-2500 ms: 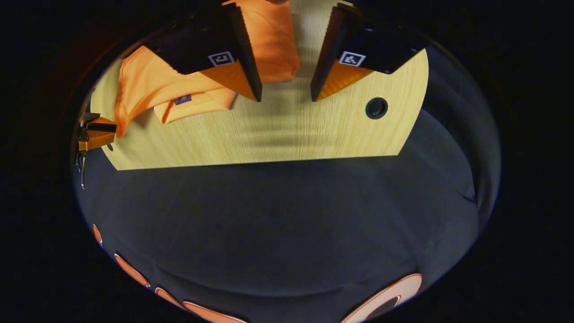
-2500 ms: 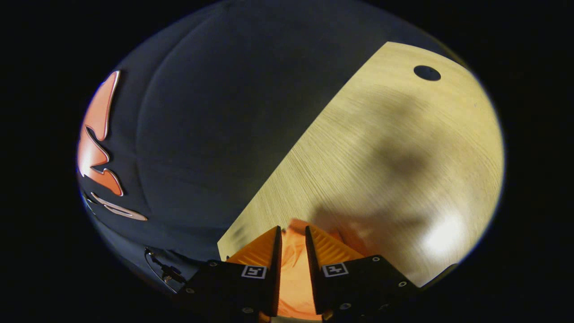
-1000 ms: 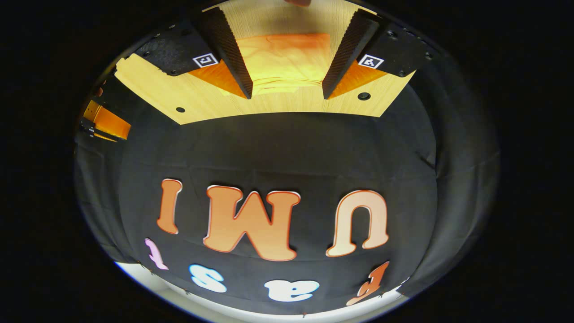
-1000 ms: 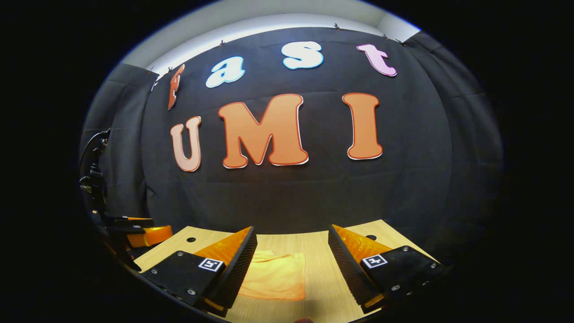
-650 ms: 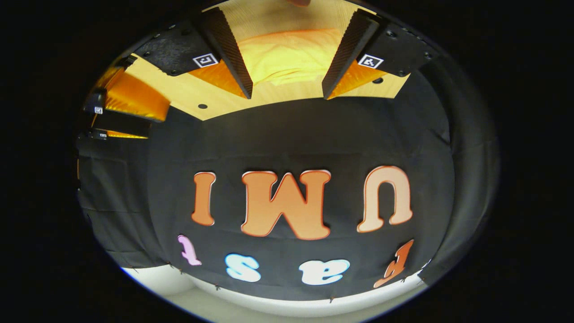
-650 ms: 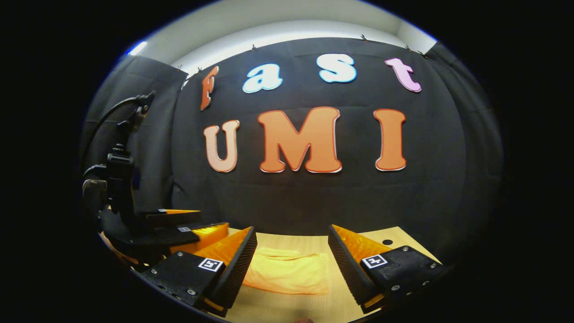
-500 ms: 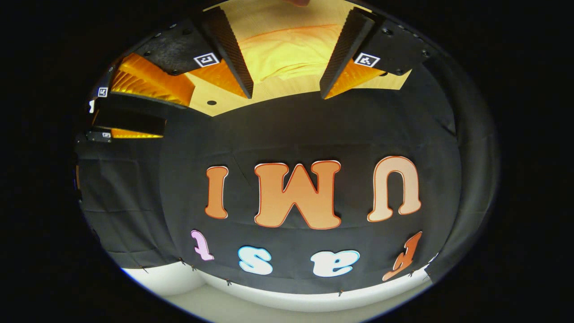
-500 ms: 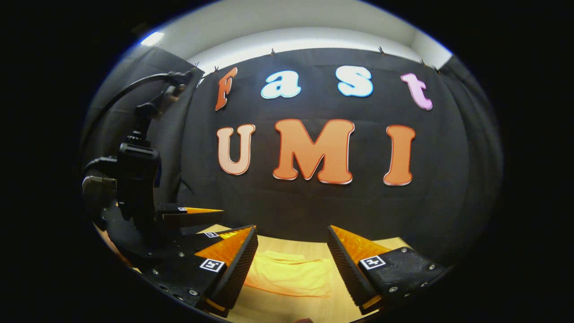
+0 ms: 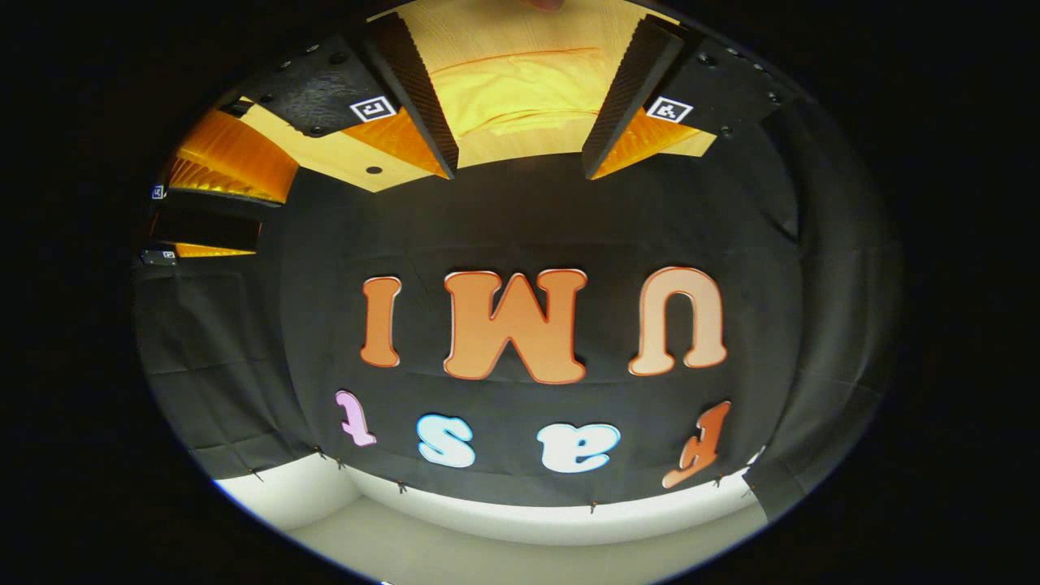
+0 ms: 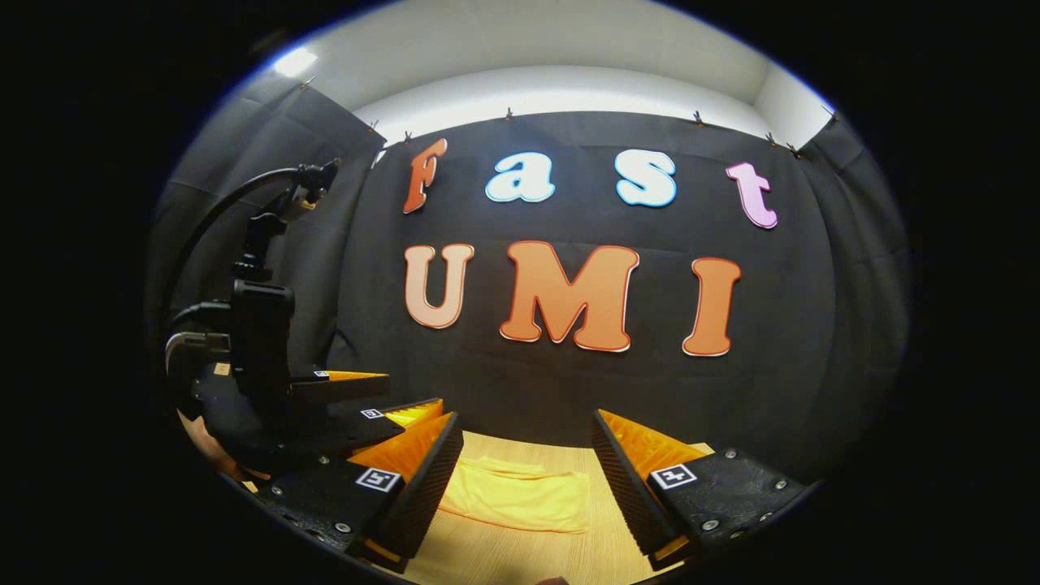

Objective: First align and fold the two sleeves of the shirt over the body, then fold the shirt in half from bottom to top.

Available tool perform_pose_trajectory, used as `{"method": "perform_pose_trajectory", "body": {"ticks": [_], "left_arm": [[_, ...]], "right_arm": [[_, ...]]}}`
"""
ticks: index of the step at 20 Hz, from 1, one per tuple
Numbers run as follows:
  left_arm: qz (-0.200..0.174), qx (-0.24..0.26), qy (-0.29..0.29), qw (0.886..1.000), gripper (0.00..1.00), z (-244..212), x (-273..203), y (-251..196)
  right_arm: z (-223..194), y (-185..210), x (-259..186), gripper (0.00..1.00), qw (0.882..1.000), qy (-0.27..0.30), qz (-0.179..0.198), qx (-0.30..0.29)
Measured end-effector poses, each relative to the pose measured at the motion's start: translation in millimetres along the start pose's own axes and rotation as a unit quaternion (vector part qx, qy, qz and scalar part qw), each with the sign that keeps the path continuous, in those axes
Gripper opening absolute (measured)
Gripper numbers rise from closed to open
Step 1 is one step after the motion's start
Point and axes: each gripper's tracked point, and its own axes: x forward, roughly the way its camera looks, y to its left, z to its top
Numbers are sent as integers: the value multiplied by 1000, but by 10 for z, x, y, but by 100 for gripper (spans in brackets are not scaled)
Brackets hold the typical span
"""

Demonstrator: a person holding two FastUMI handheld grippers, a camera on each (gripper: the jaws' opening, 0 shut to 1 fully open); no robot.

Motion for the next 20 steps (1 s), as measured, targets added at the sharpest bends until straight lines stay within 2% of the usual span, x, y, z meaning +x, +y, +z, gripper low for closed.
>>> {"method": "perform_pose_trajectory", "body": {"ticks": [2, 4, 7, 10, 14, 20], "left_arm": [[31, -11, -4, 999, 96, 5, -180, 36], [57, 4, -12, 998, 94, 25, -321, 90], [70, 17, -38, 997, 96, 62, -469, 121], [75, 14, -40, 996, 95, -6, -484, 157], [84, 15, -35, 996, 94, 6, -437, 249], [81, 3, -57, 995, 95, 302, -442, 240]], "right_arm": [[-22, 60, -98, 96, 1000, 1, 20, 3], [-47, 27, -161, 97, 1000, 1, 26, -11], [-136, 136, -207, 97, 999, -1, 42, -32], [-261, 202, -177, 98, 998, 4, 48, -36], [-271, 151, -110, 98, 999, 12, 35, -15], [-60, -210, -121, 98, 1000, -2, -16, -19]]}}
